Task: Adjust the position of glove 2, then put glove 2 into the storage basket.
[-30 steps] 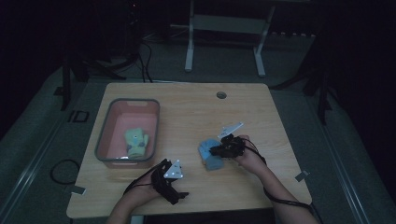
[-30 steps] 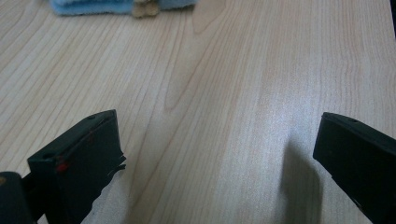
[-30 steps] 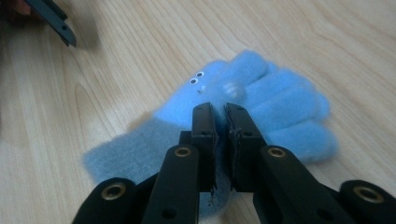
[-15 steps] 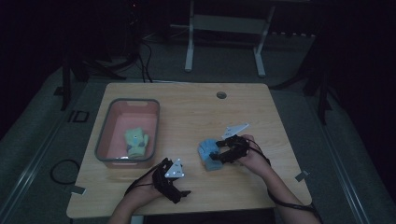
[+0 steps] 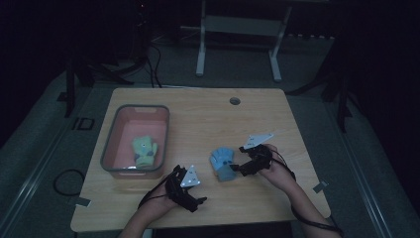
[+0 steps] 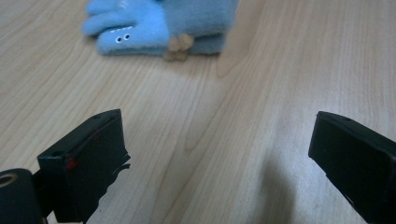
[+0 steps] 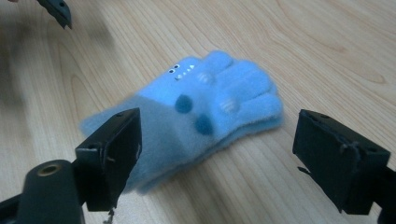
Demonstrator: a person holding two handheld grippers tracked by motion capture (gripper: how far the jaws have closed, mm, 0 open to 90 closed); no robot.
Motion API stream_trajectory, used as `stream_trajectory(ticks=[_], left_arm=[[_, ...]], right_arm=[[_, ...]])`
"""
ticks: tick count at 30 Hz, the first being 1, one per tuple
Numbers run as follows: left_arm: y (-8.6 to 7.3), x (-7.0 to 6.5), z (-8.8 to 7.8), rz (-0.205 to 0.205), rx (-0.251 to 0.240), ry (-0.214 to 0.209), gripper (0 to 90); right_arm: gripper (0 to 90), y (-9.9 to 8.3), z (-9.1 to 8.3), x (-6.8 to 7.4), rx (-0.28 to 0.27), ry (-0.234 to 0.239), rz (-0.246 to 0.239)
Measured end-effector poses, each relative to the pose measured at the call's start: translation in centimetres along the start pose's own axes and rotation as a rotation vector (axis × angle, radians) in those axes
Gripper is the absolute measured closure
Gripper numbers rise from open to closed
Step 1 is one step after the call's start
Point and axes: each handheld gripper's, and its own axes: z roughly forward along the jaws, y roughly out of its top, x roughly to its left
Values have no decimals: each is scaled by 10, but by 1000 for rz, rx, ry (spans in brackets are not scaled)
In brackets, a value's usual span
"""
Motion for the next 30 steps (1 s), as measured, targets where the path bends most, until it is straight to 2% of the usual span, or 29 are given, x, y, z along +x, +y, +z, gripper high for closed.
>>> stream_trajectory(ticks=[3, 6, 7, 9, 12, 14, 15, 16, 17, 19, 20, 22, 23, 24, 26, 30], left_arm=[[2, 0, 0, -7, -3, 4, 42], [7, -3, 1, 5, -7, 10, 42], [9, -4, 2, 22, -13, 3, 42], [11, -5, 2, 24, -21, 3, 42], [15, -6, 3, 38, -42, 0, 45], [18, -7, 3, 49, -61, -4, 60], [20, -9, 4, 66, -70, -16, 62], [20, -9, 4, 66, -70, -16, 76], [22, -10, 5, 77, -64, -13, 75], [23, -10, 6, 79, -62, -20, 75], [24, -10, 7, 79, -61, -17, 75], [30, -10, 9, 85, -63, -25, 76], [30, -10, 9, 85, -63, -25, 77], [35, -10, 11, 97, -70, -33, 86], [42, -9, 14, 114, -82, -40, 130], [51, -9, 19, 141, -98, -43, 174]], right_arm=[[149, -1, -3, 1, -24, 27, 11], [149, -1, -5, 2, -32, 31, 11], [148, -1, -8, 2, -51, 24, 15], [148, 0, -10, 1, -62, 27, 14], [146, 2, -16, -1, -61, 43, 45], [136, 4, -18, -3, -62, 93, 120], [124, 4, -19, -3, -65, 101, 134], [124, 4, -19, -3, -65, 101, 134], [124, 5, -18, -3, -73, 124, 143], [144, 6, -17, -2, -67, 95, 128], [144, 6, -17, -2, -67, 95, 128], [223, 8, -15, -5, -70, 76, 109], [223, 8, -15, -5, -70, 76, 109], [294, 10, -15, -8, -78, 69, 101], [359, 14, -14, -12, -78, 59, 99], [379, 22, -6, -20, -70, 26, 105]])
